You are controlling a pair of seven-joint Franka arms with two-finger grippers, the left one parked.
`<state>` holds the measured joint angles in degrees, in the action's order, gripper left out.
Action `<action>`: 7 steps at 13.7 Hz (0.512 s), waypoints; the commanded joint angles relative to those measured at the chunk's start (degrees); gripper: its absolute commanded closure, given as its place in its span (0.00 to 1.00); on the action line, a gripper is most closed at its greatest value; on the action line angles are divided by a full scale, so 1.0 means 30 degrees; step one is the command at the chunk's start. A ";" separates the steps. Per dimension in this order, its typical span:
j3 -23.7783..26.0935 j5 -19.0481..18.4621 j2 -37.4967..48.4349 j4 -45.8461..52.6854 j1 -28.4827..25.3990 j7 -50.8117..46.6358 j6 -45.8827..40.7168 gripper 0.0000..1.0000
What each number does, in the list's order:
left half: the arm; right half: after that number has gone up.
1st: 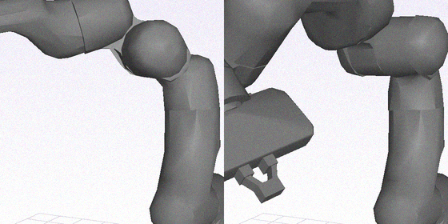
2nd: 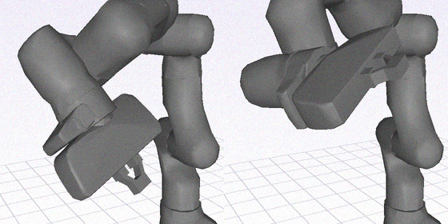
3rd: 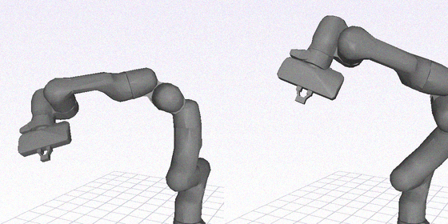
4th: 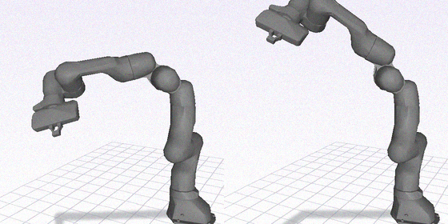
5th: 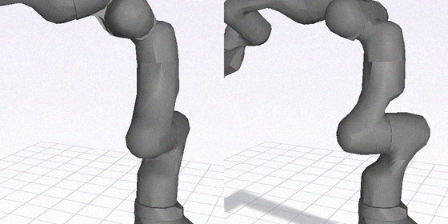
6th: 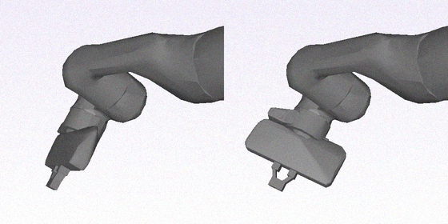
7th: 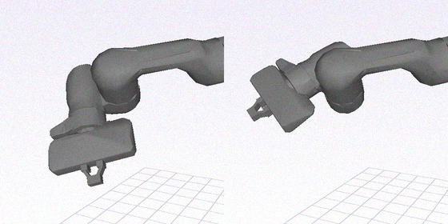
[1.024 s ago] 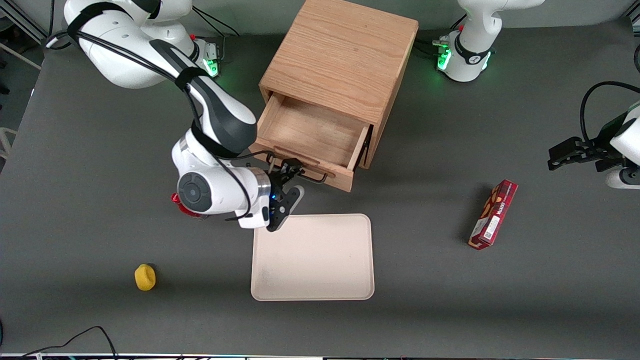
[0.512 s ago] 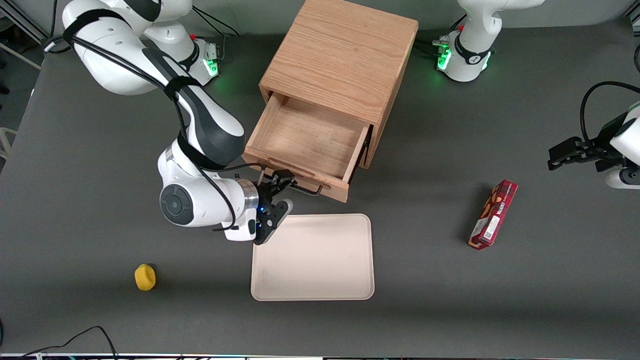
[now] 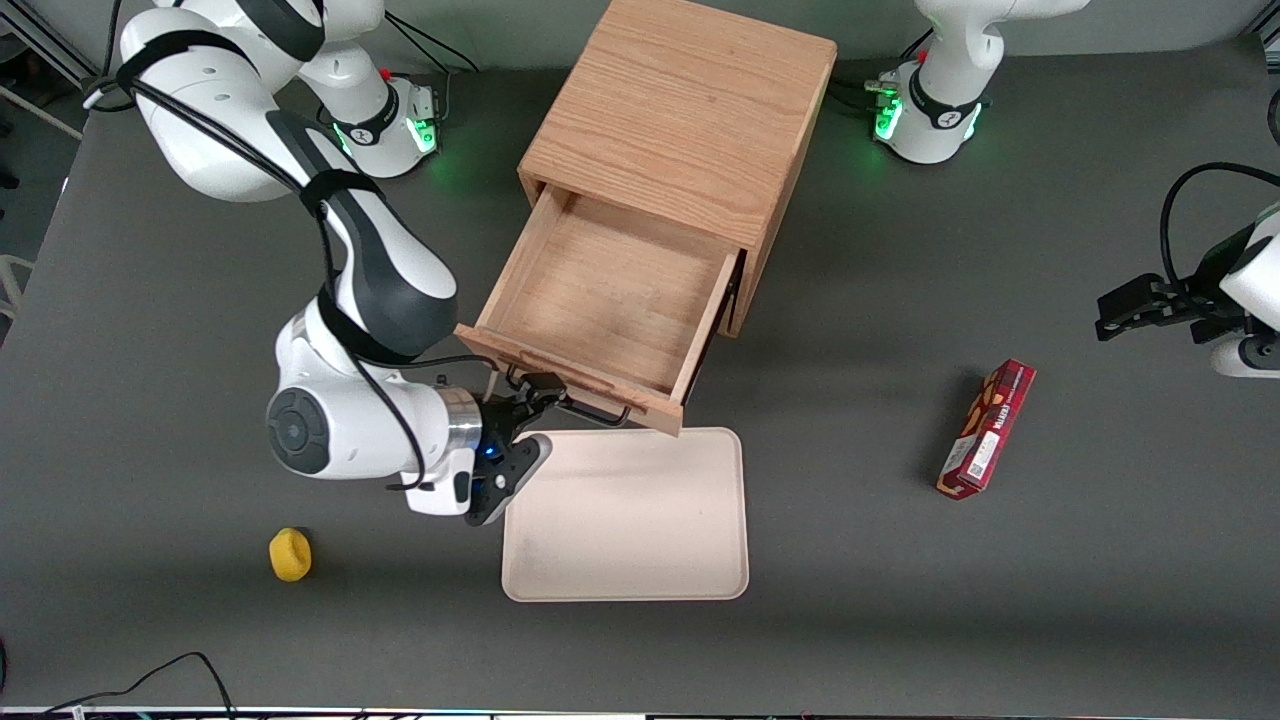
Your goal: Open upper drawer
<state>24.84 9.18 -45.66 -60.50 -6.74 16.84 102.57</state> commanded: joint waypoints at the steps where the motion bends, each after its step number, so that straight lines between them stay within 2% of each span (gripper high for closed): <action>1: -0.0108 -0.0683 0.0856 0.1036 -0.0127 -0.0253 -0.0760 0.00; 3: -0.0660 -0.2229 0.3166 0.0717 -0.0243 -0.0574 -0.1172 0.00; 5: -0.0985 -0.2647 0.4985 -0.0102 -0.0244 -0.2642 -0.2047 0.00; 7: -0.2647 -0.2736 0.7239 -0.1039 -0.0273 -0.5515 -0.3392 0.00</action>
<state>21.58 2.32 -31.75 -57.64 -7.20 7.16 94.64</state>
